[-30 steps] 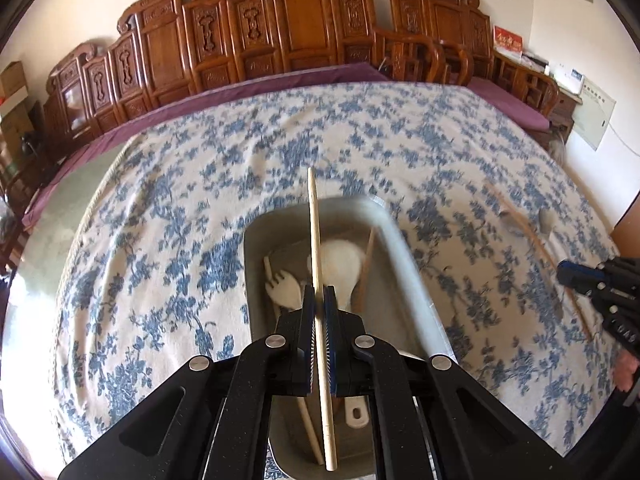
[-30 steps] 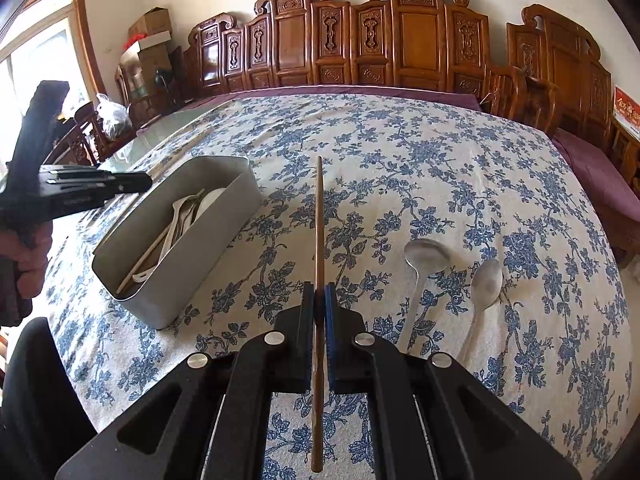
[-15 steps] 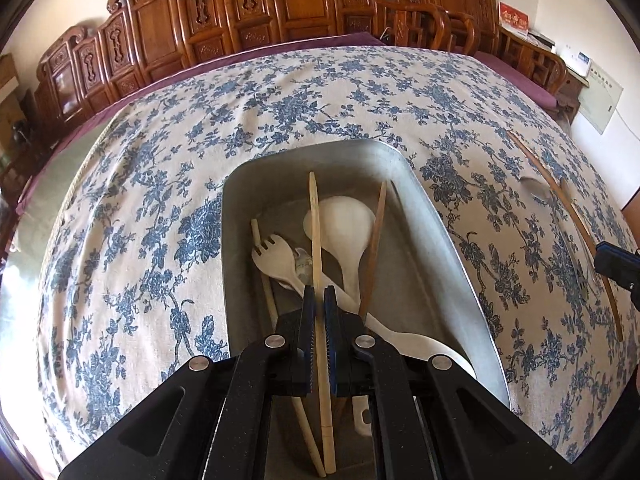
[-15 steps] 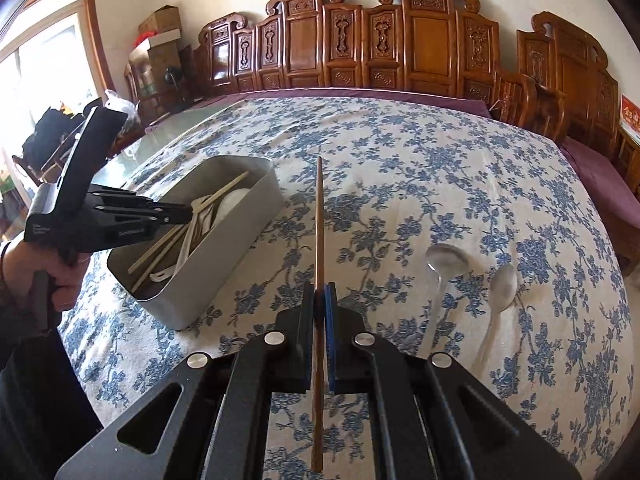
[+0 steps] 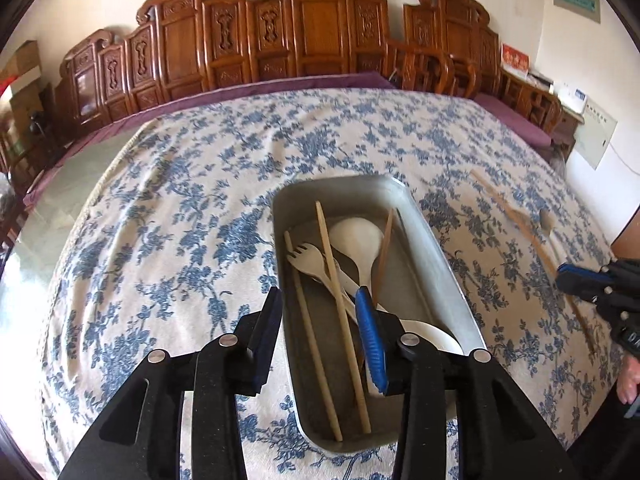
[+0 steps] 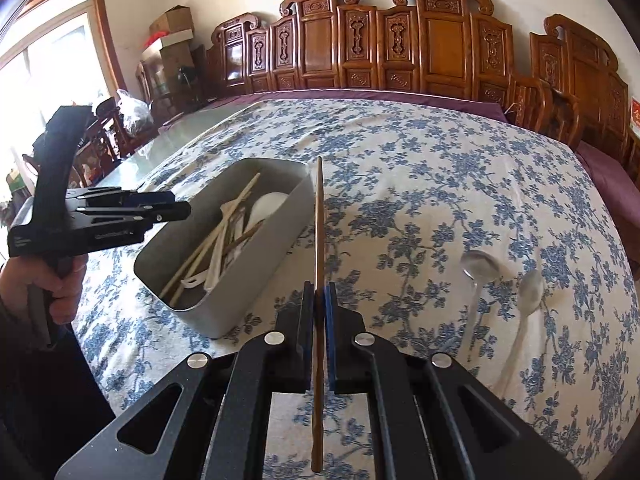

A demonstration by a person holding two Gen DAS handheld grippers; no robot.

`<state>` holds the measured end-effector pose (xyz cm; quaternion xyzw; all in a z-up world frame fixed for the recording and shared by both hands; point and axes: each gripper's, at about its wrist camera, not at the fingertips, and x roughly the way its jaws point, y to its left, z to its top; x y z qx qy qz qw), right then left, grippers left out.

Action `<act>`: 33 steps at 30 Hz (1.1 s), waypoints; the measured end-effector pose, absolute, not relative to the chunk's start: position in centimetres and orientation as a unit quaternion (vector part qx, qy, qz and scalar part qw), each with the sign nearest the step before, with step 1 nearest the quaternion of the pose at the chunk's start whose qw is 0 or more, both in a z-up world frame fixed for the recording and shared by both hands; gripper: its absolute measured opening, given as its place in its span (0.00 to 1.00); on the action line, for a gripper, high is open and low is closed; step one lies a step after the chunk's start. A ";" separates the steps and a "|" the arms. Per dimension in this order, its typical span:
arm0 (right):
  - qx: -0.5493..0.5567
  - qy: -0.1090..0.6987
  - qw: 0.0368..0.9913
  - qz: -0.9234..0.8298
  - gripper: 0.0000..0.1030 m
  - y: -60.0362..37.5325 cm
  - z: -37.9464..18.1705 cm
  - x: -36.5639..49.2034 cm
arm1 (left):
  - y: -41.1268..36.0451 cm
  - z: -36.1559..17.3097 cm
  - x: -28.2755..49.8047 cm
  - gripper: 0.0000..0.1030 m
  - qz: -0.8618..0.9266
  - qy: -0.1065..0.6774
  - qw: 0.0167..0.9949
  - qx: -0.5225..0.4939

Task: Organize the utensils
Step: 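Lower the right tool's chopstick into the grey tray and open it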

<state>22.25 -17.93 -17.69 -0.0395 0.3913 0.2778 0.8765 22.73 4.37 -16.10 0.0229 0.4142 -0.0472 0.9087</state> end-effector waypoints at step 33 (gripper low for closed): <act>-0.014 0.435 0.850 0.296 0.06 -4.9 -18.8 28.0 | 12.5 -15.1 22.8 0.71 0.003 0.398 0.916 -0.044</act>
